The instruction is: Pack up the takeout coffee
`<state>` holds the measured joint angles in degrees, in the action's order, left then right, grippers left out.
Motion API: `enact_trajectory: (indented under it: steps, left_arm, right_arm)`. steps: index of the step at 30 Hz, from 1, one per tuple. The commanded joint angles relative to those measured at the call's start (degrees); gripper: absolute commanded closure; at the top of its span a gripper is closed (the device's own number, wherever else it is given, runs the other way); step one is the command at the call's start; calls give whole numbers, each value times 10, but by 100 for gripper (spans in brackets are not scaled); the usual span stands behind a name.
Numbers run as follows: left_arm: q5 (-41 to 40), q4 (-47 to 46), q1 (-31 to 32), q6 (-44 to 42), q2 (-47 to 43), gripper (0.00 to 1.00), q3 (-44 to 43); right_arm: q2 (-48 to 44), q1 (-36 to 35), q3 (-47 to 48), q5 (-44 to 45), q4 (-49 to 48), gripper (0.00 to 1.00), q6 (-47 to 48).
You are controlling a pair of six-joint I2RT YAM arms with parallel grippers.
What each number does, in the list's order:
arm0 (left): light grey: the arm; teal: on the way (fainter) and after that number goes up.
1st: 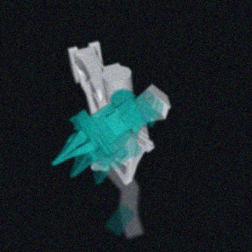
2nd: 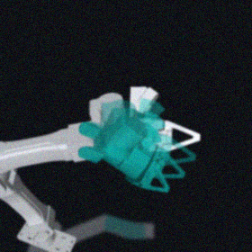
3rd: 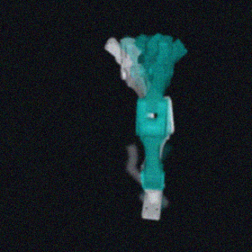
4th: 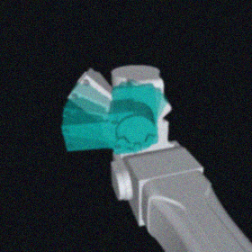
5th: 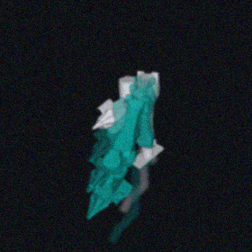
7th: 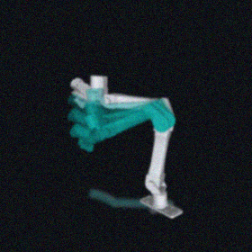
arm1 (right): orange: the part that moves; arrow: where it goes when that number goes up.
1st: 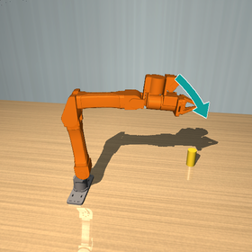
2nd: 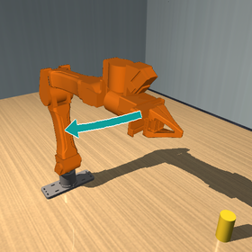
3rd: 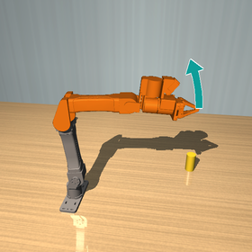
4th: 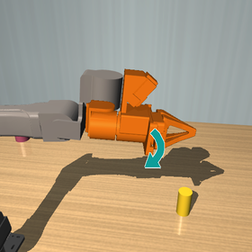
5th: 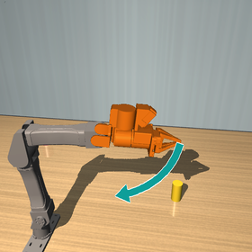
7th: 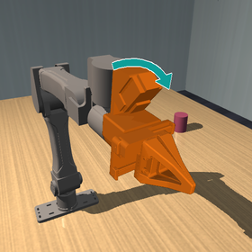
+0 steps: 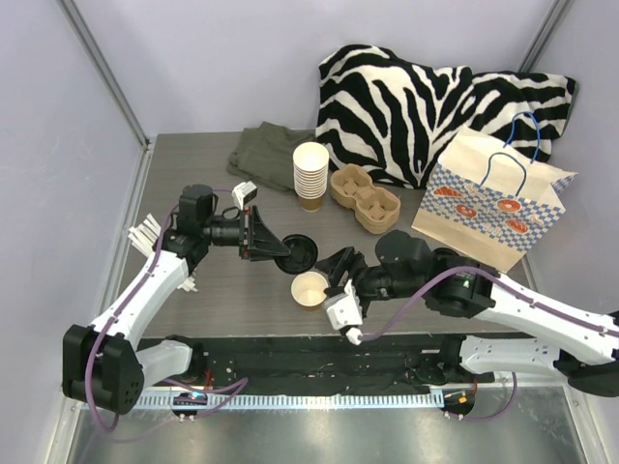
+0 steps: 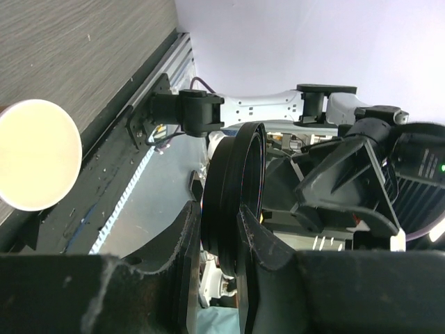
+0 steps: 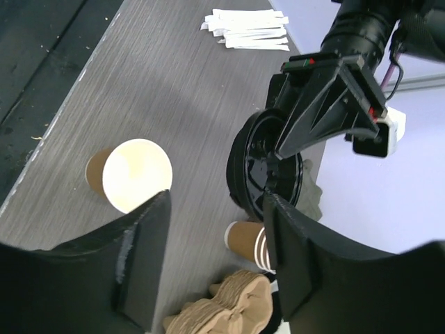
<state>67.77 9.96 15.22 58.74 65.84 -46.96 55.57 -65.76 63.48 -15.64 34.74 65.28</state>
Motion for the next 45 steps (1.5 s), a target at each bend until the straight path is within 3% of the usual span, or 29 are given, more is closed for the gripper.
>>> enact_trajectory:
  steps: [1, 18, 24, 26, 28, 31, 32, 35, 37, 42, 45]
  left_arm:
    - [12, 14, 4, 3, -20, 97, 11]
    - [-4, 41, 15, -11, -16, 96, 20]
    - [-8, 42, 21, -13, -17, 97, 24]
    - [-10, 43, 23, -13, -16, 97, 23]
    - [-9, 42, 23, -13, -17, 96, 23]
    - [-8, 45, 23, -20, -21, 81, 20]
    - [-7, 48, 21, -29, -23, 56, 14]
    - [-26, 136, 7, -117, -28, 7, -27]
    - [-22, 175, -12, -150, -30, 0, -43]
    - [-4, 165, -108, -198, -62, 0, -94]
    - [-25, 173, -144, -282, -115, 0, -111]
  right_arm:
    - [9, -33, -4, 74, -45, 41, 24]
    - [45, -42, -35, 134, -104, 71, 69]
    - [50, -42, -35, 141, -107, 74, 82]
    - [54, -41, -32, 144, -107, 82, 81]
    - [56, -42, -30, 143, -107, 97, 77]
    - [56, -42, -12, 137, -105, 99, 41]
    - [58, -41, -6, 136, -100, 99, 27]
    - [53, -40, 19, 131, -69, 99, -36]
    - [34, -39, 26, 122, -53, 99, -83]
    - [11, -33, 44, 95, -34, 99, -220]
    - [8, 0, 62, 40, -20, 99, -349]
